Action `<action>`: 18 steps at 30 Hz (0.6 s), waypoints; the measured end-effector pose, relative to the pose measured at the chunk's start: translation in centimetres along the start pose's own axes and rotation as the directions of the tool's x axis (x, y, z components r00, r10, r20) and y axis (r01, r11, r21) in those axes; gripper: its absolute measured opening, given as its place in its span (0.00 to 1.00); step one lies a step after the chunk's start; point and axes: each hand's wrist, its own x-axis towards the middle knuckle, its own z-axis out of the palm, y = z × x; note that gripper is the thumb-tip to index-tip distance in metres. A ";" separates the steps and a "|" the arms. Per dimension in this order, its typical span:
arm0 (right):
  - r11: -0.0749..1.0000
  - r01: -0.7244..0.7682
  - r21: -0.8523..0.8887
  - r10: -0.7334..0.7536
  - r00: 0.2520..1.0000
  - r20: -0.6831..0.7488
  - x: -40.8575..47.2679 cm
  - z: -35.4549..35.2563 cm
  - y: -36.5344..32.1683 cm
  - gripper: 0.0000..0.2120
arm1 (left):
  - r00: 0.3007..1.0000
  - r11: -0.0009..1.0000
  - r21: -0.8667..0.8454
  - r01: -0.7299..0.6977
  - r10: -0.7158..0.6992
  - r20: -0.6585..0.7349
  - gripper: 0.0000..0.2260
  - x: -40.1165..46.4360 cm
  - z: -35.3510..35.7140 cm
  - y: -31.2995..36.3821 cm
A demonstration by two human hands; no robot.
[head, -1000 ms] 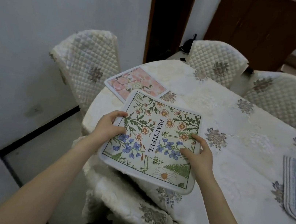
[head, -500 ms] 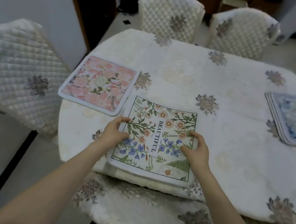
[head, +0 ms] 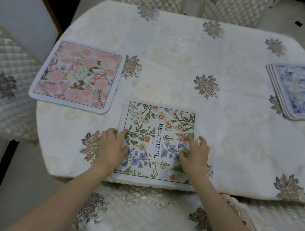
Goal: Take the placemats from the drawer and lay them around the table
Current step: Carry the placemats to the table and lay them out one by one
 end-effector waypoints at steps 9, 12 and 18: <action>0.925 0.328 -0.193 -0.336 0.942 -0.014 3.5 1.6 -4.4 0.27 | 0.944 0.925 0.209 -0.316 0.329 -0.029 0.27 3.8 0.8 3.8; 0.912 0.385 -0.140 -0.390 0.921 -0.014 6.1 3.3 -6.5 0.26 | 0.933 0.906 0.242 -0.347 0.361 -0.015 0.27 6.7 1.7 5.8; 0.895 0.402 -0.193 -0.413 0.910 -0.021 8.4 6.7 -5.3 0.26 | 0.928 0.895 0.259 -0.364 0.372 0.019 0.27 9.5 5.3 5.7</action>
